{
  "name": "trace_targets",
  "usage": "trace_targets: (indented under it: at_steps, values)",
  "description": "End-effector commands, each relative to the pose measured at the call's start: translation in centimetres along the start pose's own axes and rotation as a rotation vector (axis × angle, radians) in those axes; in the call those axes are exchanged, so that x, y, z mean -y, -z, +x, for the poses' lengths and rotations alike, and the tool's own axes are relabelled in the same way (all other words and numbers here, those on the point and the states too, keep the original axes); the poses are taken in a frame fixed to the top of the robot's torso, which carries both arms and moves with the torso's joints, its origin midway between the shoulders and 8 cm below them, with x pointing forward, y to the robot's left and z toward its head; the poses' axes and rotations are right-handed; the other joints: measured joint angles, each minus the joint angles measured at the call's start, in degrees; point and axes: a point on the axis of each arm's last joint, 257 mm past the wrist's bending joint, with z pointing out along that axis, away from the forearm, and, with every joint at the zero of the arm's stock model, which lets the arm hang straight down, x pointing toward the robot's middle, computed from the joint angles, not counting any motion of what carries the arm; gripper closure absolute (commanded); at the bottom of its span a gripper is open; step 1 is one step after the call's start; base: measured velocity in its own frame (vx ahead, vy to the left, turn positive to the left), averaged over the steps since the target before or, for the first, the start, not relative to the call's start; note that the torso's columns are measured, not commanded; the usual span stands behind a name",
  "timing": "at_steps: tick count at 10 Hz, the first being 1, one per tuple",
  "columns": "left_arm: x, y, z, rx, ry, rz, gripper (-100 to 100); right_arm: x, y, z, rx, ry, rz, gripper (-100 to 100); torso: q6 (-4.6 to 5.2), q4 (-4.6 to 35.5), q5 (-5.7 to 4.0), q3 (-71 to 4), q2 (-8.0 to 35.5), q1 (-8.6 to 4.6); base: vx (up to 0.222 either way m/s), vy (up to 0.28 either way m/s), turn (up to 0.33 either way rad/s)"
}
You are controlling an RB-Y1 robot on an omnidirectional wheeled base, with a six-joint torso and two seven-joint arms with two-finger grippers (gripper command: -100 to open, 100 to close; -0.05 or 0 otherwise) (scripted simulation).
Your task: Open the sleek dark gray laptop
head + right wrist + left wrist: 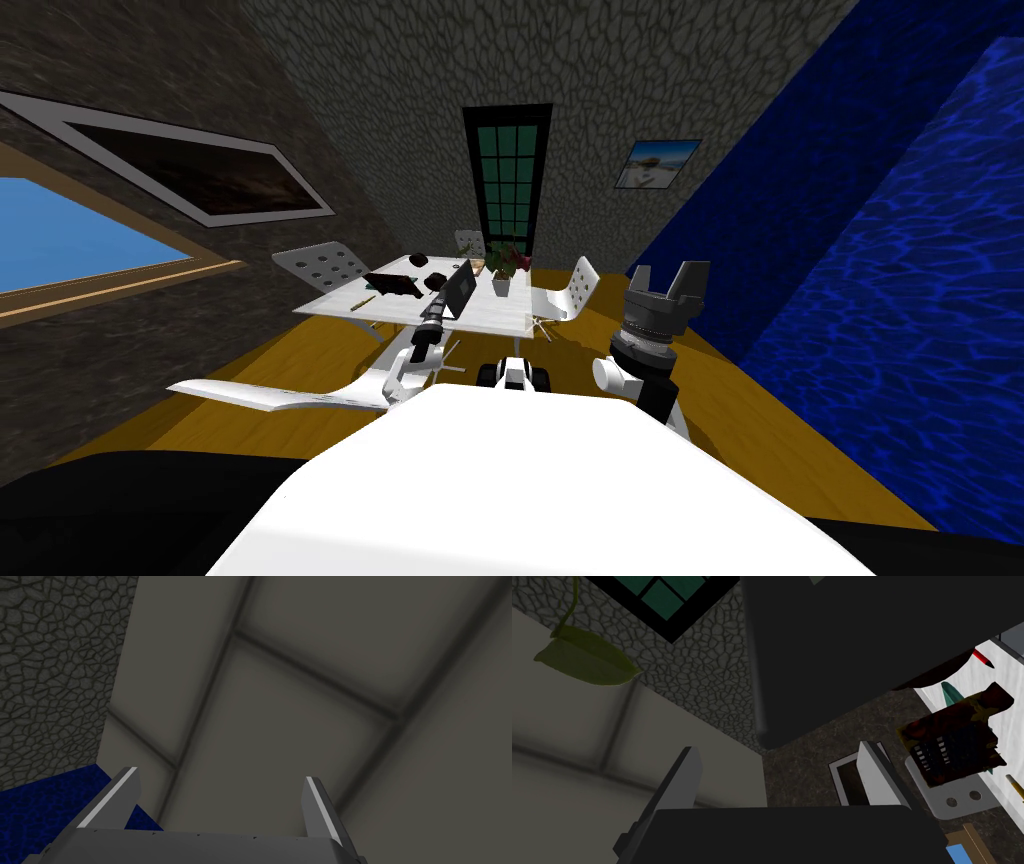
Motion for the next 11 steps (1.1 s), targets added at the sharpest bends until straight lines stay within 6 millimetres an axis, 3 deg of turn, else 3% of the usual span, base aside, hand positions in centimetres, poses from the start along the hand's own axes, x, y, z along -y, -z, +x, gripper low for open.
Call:
trace_targets:
  at_steps: [1, 4, 5, 11]
  values:
    - [-1.1, 0.6, 0.7, 0.016, 0.042, -0.037, -100, 0.0, 0.0, 0.0, 0.0, 0.0, 0.0, 0, 0.02, 0.0, -0.03, 0.0, 0.1, -0.12, 0.139, 0.01, 0.04]
    - [-1.2, 0.6, 0.7, 0.017, 0.046, -0.039, -100, 0.0, 0.0, 0.0, 0.0, 0.0, 0.0, 0, 0.02, 0.1, -0.06, 0.2, 0.3, -0.19, 0.04, 0.0, 0.009]
    - [-1.2, 0.6, 0.7, 0.017, 0.046, -0.039, 100, 0.0, 0.0, 0.0, 0.0, 0.0, 0.0, 0, 0.01, 0.1, -0.04, 0.1, 0.2, -0.14, 0.0, 0.0, 0.0]
    - [-1.2, 0.4, 2.0, -0.004, 0.266, -0.12, 100, 0.0, 0.0, 0.0, 0.0, 0.0, 0.0, 0, -0.1, -0.2, 0.22, 0.0, 0.0, 0.15, -0.006, 0.103, -0.017]
